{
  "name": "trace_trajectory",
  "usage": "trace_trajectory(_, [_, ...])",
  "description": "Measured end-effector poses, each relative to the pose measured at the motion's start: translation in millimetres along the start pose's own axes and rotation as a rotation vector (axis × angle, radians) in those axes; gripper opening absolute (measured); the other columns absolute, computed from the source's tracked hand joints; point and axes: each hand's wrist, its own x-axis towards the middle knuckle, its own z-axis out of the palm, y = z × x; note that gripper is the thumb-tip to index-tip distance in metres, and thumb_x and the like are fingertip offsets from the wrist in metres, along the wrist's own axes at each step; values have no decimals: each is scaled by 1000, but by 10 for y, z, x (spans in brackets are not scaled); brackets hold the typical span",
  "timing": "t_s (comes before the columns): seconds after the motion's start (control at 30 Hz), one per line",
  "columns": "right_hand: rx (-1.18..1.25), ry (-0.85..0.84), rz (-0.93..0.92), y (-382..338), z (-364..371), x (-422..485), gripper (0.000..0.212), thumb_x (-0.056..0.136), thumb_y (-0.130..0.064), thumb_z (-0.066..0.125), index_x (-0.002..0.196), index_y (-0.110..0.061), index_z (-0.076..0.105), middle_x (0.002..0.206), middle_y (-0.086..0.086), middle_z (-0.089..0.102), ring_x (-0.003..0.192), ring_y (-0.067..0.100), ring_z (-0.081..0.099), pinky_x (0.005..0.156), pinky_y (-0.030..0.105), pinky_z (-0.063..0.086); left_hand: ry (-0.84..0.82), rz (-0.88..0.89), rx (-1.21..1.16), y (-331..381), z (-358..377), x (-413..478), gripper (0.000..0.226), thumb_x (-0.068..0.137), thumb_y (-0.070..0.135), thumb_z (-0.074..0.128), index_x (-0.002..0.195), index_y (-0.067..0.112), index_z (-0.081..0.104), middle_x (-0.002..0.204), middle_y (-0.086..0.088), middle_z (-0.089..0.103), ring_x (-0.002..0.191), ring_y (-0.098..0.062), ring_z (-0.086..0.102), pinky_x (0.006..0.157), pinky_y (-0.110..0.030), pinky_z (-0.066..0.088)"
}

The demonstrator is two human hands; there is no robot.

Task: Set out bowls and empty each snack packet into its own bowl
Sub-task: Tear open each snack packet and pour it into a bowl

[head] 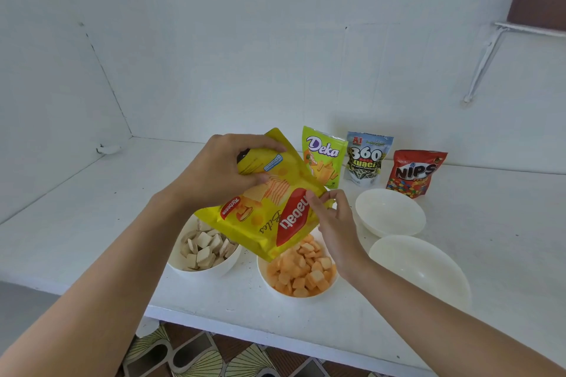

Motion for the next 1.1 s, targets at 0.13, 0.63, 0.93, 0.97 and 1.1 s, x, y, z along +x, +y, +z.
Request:
trace_trajectory(0.13, [76,15,-56,-66,28,35,32,91,-51,62,96,-22,47,106,14,71,101,24,69,82,38,58,55,-16,-65,70,-39,17,31,88,39,73,119,39,68,112,15,71,94,-1,70,74,-26,61])
trace_trajectory(0.63, [46,66,-87,-41,-12,41,30,89,-46,66,92,-22,49,104,19,68,100,26,69,76,37,58,278,-123,-225,-55,189,-85,16,92,24,72,105,32,76,100,16,74,88,-5,73,69,-24,61])
trace_trajectory(0.93, [64,36,-27,40,-58,7,34,84,-38,75,94,-17,51,100,3,74,93,16,72,66,23,55,-50,-30,-133,-96,94,-152,71,83,12,81,140,42,51,121,21,64,101,5,67,71,-14,57])
trace_trajectory(0.97, [68,28,-19,57,-54,10,34,83,-38,75,94,-18,51,101,3,74,94,16,73,67,25,56,-34,-18,-121,-108,111,-152,69,84,10,80,138,42,52,122,20,65,101,5,67,72,-15,58])
trace_trajectory(1.1, [66,48,-53,-13,-71,55,35,83,-38,77,95,-18,51,105,-1,73,97,15,71,73,31,59,39,-25,-180,-147,142,-162,63,85,11,79,136,39,56,122,15,67,103,0,68,73,-21,60])
